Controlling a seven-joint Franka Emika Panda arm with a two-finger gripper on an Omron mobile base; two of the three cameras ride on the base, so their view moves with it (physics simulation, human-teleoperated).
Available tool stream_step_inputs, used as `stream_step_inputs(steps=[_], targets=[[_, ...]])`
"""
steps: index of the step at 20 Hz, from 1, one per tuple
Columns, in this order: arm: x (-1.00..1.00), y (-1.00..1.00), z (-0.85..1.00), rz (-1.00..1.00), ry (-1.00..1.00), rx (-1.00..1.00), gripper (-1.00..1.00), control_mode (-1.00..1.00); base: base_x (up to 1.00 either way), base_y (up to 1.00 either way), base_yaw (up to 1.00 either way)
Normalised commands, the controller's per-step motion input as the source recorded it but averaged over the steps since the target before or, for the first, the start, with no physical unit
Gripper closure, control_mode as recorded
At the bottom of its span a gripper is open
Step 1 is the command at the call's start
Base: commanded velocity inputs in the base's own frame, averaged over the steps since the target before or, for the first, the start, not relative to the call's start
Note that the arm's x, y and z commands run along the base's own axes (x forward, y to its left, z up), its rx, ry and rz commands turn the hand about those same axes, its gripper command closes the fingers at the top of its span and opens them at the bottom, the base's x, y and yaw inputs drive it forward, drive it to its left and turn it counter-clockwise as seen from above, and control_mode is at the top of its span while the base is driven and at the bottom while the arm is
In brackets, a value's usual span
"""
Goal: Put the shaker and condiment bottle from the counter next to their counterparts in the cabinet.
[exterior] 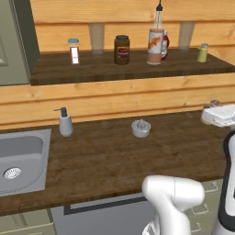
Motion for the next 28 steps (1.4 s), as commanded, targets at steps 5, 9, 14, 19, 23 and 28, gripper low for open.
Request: stream_step_inputs(steps=[5, 9, 14, 19, 23, 28], targets=[[-0.38, -0.3, 0.75, -0.13, 0.0, 0.05, 1.0, -1.0, 0.0, 0.0, 0.0], [-0.39, -0.29, 0.73, -0.01, 0.0, 0.01, 1.0, -1.0, 0.0, 0.0, 0.0], [-0.21, -0.27, 0.65, 0.0, 0.0, 0.0, 1.0, -1.0, 0.0, 0.0, 0.0], [0.05, -0.21, 0.44, -0.04, 0.0, -0.01, 1.0, -1.0, 0.0, 0.0, 0.0], [0.17, -0.14, 0.33, -0.04, 0.0, -0.05, 1.0, -1.0, 0.0, 0.0, 0.0], [0.5, 0.08, -0.1, 0.08, 0.0, -0.08, 1.0, -1.0, 0.0, 0.0, 0.0]])
